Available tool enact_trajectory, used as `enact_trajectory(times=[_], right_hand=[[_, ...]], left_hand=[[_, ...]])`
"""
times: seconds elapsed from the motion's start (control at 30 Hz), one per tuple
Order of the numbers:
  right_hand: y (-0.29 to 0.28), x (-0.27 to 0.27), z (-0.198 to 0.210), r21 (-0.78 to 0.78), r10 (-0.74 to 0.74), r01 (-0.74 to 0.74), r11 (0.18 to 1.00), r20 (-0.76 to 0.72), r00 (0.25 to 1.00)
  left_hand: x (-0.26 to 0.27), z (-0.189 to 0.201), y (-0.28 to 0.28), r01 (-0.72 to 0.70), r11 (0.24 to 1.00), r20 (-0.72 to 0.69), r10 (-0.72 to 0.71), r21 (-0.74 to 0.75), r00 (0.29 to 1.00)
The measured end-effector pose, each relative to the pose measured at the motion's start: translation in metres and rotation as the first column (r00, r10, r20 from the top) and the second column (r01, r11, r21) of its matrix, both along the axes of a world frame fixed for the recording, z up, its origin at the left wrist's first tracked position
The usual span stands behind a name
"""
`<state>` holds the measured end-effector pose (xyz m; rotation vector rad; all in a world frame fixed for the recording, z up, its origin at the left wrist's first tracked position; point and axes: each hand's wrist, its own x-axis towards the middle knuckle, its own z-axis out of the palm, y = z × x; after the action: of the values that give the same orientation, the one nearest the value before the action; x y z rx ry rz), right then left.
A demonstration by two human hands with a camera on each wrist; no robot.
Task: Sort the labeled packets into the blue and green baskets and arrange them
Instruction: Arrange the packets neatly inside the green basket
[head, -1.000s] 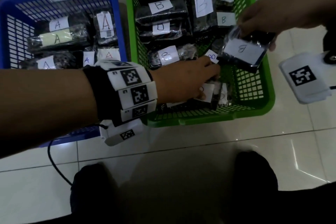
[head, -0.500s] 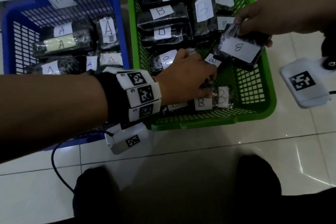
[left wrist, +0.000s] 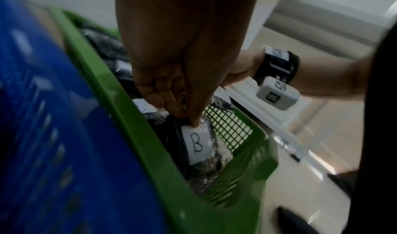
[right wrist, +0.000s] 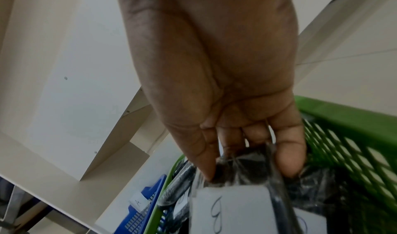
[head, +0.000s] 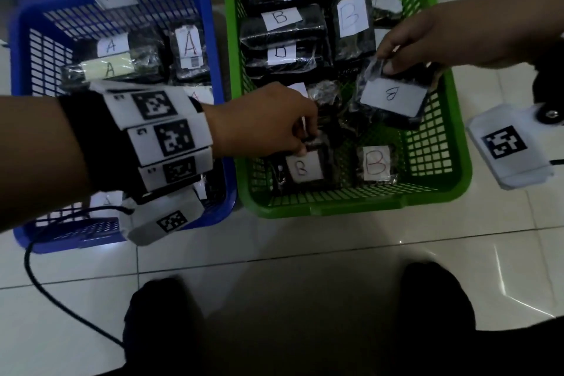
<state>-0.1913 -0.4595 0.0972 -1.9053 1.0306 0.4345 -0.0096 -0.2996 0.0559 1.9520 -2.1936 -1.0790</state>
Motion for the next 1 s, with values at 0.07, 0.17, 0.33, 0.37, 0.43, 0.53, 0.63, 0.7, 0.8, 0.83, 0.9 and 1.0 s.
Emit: enact_trajectory(times=[0.07,0.17,0.33,0.37,0.43,0.53,0.63,0.7,0.8,0.83,0.9,1.0], right_hand=[[0.004,-0.001,-0.003,0.039,0.027,-0.027,0.999,0.001,1.000],[0.006,-0.002,-0.007,0.038,0.059,-0.059,0.998,-0.006,0.998],[0.008,-0.001,-0.005,0.012,-0.011,0.011,1.000,0.055,0.998],[0.011,-0.001,-0.004,0.048,-0.047,0.043,0.998,0.086,0.995],[0.016,-0.001,-0.005,0.189,-0.155,0.124,0.974,0.158,0.975],[0.026,-0.001,-0.011,0.371,-0.285,0.195,0.908,0.207,0.936],[0.043,0.001,-0.022,0.545,-0.406,0.230,0.807,0.229,0.885],[0.057,0.001,-0.030,0.650,-0.479,0.243,0.720,0.212,0.852],[0.069,0.000,-0.031,0.653,-0.376,0.160,0.740,0.205,0.904],[0.069,-0.001,-0.029,0.556,-0.259,0.104,0.824,0.209,0.943],[0.062,-0.004,-0.026,0.237,-0.029,-0.013,0.971,0.172,0.985],[0.045,-0.010,-0.033,-0.126,0.281,-0.288,0.949,-0.066,0.957]], left_hand=[[0.001,0.003,-0.003,-0.064,0.998,-0.065,0.065,0.016,0.996],[0.006,0.011,-0.010,0.016,0.994,-0.047,-0.011,0.107,0.999],[0.003,0.004,-0.002,0.385,0.923,0.296,-0.366,-0.005,0.882],[0.002,0.002,0.001,0.408,0.913,0.325,-0.379,-0.024,0.867],[0.001,0.000,0.002,0.412,0.910,0.344,-0.378,-0.030,0.860],[0.007,0.004,-0.004,0.250,0.965,0.244,-0.226,-0.073,0.943],[0.016,0.015,-0.020,-0.078,0.997,-0.003,0.078,0.015,0.997],[0.019,0.021,-0.029,-0.198,0.961,-0.147,0.229,0.194,0.962],[0.020,0.021,-0.033,-0.163,0.942,-0.259,0.243,0.294,0.935],[0.020,0.022,-0.033,-0.114,0.951,-0.253,0.190,0.287,0.949],[0.020,0.021,-0.032,0.033,0.963,-0.185,0.018,0.267,0.983],[0.018,0.009,-0.025,0.212,0.961,-0.022,-0.211,0.177,0.977]])
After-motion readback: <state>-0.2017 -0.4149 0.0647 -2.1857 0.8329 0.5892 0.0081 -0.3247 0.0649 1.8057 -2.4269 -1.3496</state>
